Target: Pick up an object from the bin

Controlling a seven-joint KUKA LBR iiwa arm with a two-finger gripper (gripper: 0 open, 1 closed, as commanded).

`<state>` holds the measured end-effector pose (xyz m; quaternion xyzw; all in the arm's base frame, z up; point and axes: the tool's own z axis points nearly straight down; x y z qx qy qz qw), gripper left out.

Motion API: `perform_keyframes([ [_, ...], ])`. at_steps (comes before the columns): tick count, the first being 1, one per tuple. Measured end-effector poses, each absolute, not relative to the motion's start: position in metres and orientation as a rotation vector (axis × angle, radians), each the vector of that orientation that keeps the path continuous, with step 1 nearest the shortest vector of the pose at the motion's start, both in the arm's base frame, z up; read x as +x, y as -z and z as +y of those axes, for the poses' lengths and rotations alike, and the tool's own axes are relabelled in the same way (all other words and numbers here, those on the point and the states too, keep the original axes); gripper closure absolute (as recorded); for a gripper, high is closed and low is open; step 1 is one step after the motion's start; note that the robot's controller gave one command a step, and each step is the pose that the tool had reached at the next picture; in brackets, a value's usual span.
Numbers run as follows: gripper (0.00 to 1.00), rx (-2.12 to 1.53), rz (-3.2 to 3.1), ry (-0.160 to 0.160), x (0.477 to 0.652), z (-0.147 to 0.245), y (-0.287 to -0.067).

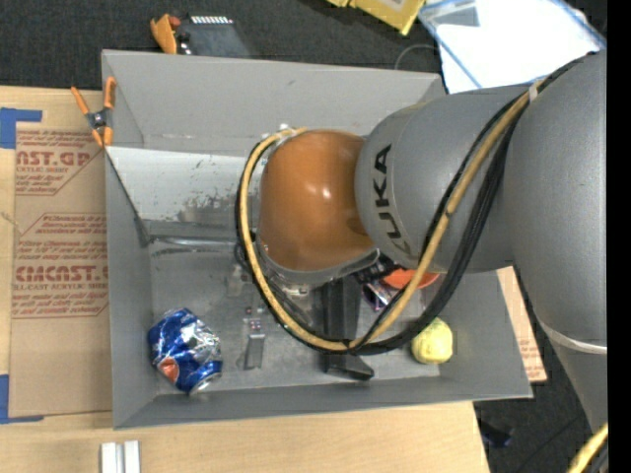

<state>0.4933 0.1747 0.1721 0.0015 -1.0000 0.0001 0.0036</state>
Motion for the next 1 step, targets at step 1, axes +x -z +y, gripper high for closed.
perform_keyframes([
  [1, 0.00, 0.003, -3.141, 0.001, 0.4949, 0.1741, -0.1758],
])
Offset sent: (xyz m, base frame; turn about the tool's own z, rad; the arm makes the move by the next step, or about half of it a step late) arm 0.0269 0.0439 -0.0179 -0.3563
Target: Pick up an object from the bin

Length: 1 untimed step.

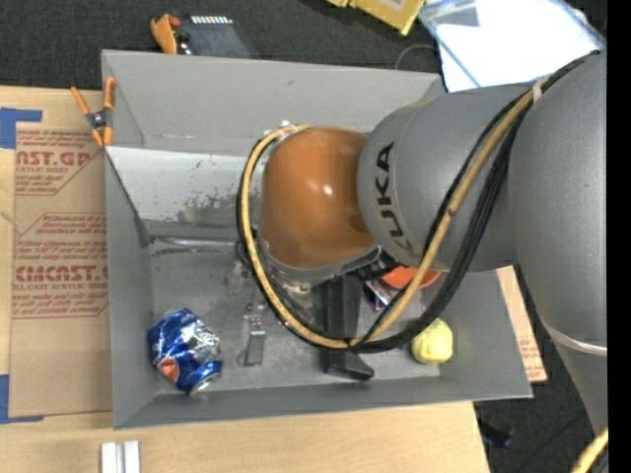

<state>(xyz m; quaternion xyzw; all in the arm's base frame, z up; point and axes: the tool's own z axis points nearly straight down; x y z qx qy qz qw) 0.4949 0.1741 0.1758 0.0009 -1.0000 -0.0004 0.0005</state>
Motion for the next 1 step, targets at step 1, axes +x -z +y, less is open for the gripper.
perform_keyframes([
  [1, 0.00, 0.323, -3.126, 0.000, 0.5105, 0.1984, -0.1646],
])
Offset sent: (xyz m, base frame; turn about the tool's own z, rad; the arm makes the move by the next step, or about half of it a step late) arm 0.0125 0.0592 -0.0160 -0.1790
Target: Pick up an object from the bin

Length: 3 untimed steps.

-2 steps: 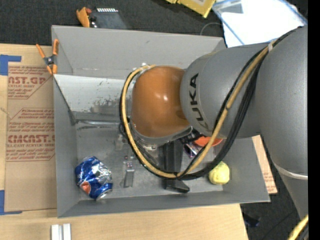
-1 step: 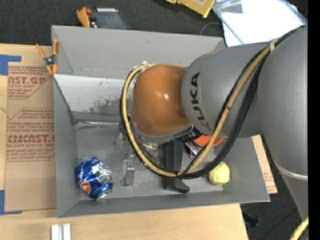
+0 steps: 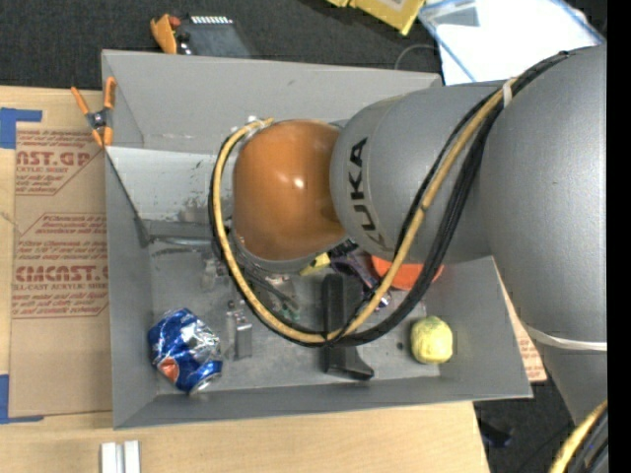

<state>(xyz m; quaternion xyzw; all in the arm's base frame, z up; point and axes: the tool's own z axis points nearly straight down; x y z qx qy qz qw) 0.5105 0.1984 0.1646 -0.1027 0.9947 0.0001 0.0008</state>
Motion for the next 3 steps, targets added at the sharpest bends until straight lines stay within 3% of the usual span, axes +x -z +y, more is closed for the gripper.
perform_keyframes([
  [1, 0.00, -0.393, 3.115, -0.005, 0.509, 0.223, -0.161],
  [2, 0.00, -0.440, 3.108, -0.004, 0.512, 0.183, -0.123],
  [3, 0.00, -0.566, 3.083, -0.007, 0.520, 0.215, -0.097],
])
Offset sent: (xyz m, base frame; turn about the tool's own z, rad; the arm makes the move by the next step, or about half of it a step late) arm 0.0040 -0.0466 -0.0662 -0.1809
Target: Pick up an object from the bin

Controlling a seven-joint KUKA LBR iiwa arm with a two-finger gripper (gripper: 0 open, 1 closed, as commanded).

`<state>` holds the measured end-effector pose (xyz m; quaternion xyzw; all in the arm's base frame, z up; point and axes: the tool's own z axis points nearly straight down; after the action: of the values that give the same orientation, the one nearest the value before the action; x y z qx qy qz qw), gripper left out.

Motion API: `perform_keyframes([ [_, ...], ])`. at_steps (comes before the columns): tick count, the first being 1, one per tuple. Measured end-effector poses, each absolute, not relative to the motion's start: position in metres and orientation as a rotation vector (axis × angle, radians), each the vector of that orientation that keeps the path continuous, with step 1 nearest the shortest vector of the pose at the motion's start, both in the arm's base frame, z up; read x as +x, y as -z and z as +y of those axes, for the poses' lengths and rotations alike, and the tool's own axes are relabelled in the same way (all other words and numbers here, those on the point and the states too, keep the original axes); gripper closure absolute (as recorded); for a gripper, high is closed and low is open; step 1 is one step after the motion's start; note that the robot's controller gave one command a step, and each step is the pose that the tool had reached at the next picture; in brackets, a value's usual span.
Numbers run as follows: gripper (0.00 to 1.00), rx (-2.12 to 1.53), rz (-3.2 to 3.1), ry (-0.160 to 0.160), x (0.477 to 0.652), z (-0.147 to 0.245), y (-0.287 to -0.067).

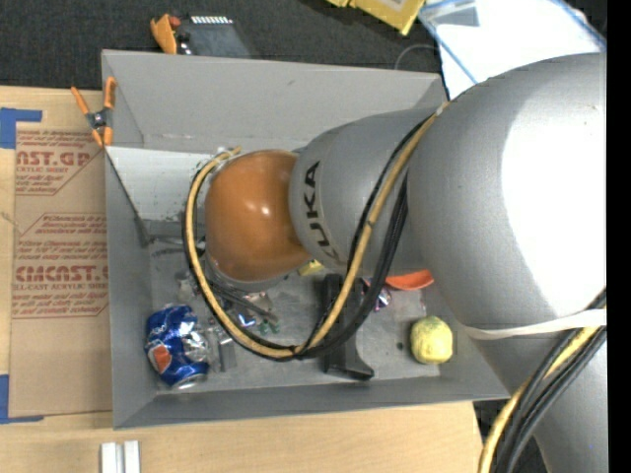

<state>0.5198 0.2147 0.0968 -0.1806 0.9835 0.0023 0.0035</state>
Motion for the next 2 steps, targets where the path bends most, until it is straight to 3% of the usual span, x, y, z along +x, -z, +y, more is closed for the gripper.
perform_keyframes([
  [1, 0.00, -0.584, 3.080, -0.010, 0.528, 0.234, -0.083],
  [2, 0.00, -0.587, 3.080, -0.011, 0.510, 0.215, -0.073],
])
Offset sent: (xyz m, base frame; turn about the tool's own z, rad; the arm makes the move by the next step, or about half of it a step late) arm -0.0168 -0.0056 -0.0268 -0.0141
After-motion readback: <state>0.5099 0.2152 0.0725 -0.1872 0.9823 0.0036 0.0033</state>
